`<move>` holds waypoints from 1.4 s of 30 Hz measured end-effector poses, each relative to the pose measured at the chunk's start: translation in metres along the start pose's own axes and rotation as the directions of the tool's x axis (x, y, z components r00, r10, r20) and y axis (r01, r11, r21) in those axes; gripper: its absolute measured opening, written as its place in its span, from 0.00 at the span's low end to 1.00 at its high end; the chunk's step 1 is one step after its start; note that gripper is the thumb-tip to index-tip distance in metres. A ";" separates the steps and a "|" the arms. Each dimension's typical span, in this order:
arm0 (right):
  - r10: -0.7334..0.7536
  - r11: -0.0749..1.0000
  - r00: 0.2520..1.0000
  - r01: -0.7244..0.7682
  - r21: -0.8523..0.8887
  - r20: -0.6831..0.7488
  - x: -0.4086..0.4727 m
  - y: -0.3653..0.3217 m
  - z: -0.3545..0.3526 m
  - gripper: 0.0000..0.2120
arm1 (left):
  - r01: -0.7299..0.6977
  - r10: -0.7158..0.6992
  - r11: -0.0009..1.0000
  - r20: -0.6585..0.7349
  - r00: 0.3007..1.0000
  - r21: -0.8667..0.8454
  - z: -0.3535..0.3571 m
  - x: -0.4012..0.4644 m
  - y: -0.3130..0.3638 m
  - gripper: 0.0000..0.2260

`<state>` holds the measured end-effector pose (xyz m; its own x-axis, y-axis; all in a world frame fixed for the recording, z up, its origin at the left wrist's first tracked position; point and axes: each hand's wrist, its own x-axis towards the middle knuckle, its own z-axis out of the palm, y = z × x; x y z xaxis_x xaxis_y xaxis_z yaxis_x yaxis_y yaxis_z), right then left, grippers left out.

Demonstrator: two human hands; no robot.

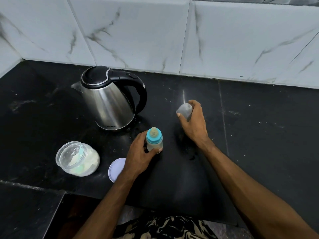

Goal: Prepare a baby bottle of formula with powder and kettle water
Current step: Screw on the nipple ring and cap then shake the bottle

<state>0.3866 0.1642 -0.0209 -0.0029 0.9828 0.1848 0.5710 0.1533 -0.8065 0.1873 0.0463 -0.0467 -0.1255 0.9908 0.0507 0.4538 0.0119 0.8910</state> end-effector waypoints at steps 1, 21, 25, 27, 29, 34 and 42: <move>-0.033 0.997 0.999 0.031 0.071 0.016 -0.005 -0.010 -0.003 0.28 | 0.004 -0.004 1.000 -0.004 1.000 -0.003 0.000 0.000 0.000 0.28; -0.433 0.898 0.842 0.435 0.069 0.322 -0.071 -0.058 0.010 0.28 | 0.044 -0.048 0.992 -0.033 0.998 -0.118 0.001 -0.005 0.005 0.21; -0.467 0.879 0.841 0.475 0.043 0.274 -0.075 -0.052 0.018 0.28 | 0.030 -0.034 0.995 -0.041 0.999 -0.093 0.001 -0.006 0.008 0.19; -0.474 0.877 0.846 0.478 0.050 0.243 -0.078 -0.050 0.022 0.29 | 0.031 -0.033 0.996 -0.032 0.999 -0.084 0.001 -0.007 0.007 0.20; -0.482 0.873 0.847 0.487 0.035 0.224 -0.083 -0.048 0.027 0.30 | 0.035 -0.037 0.998 -0.031 0.999 -0.058 0.002 -0.007 0.006 0.21; -0.442 0.892 0.880 0.452 -0.016 0.175 -0.093 -0.048 0.033 0.34 | 0.033 -0.035 0.998 -0.037 0.999 -0.045 0.001 -0.006 0.007 0.22; -0.412 0.903 0.895 0.426 -0.056 0.168 -0.093 -0.047 0.041 0.37 | 0.011 -0.012 0.998 -0.014 1.000 -0.063 -0.001 -0.007 0.011 0.24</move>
<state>0.3263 0.0696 -0.0232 -0.3760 0.8340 0.4038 0.5603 0.5517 -0.6178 0.1922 0.0393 -0.0367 -0.1433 0.9886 0.0465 0.3963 0.0142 0.9180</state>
